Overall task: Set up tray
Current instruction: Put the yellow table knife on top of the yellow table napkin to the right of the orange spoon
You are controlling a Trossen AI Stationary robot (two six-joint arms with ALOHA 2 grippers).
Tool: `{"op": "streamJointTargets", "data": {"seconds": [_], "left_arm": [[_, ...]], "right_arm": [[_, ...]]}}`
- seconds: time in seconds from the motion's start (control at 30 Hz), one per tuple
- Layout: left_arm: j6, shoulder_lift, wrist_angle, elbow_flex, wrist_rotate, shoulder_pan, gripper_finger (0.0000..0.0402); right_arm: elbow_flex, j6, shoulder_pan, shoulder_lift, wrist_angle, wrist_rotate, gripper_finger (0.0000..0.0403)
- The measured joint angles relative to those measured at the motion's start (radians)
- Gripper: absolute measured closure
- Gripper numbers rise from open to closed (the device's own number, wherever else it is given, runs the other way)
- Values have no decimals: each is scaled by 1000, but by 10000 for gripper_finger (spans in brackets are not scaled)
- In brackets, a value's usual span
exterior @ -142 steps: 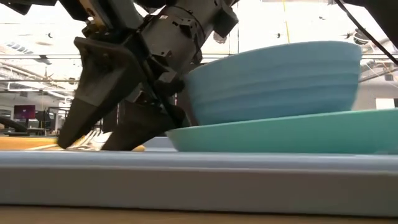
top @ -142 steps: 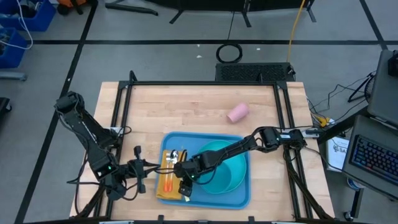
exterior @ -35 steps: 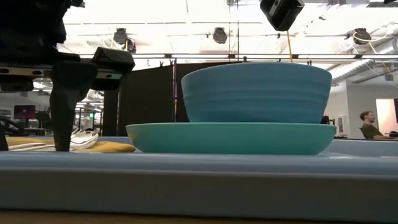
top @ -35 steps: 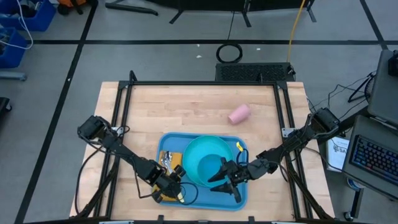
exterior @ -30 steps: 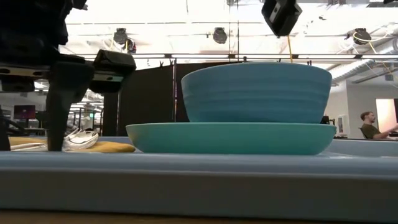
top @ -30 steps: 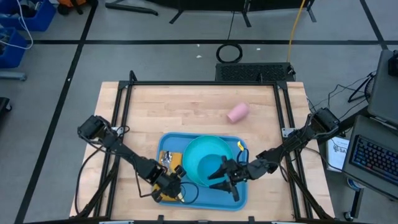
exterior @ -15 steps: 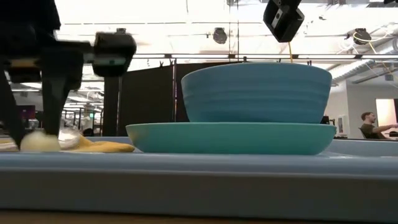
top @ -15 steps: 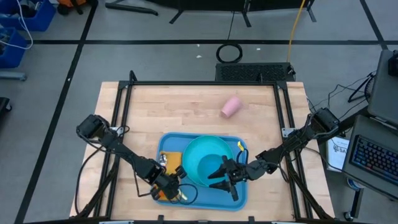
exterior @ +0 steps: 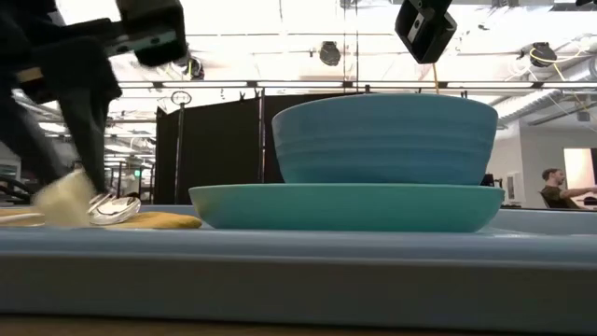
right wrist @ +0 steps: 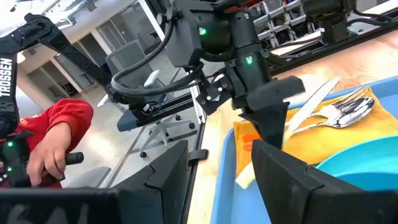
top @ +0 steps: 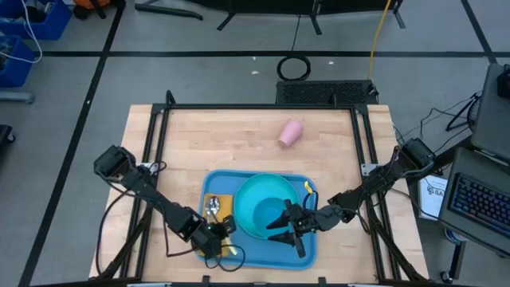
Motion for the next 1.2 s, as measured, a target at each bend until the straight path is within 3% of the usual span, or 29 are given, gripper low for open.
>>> {"op": "streamJointTargets", "data": {"seconds": [0.1,0.6,0.77,1.07,1.2], "left_arm": [[80,0,-35,0,-106,-19,354],[171,-3,-166,1,-150,-51,359],[227,-4,-204,2,-211,-67,360],[304,-21,-232,1,-375,-117,356],[272,-50,-235,1,-374,-128,360]], "right_arm": [[0,-1,0,0,0,1,236],[0,-7,0,0,-9,3,236],[0,-6,0,0,-35,76,236],[-26,18,-1,0,-13,81,236],[-27,21,-1,0,-17,103,236]]}}
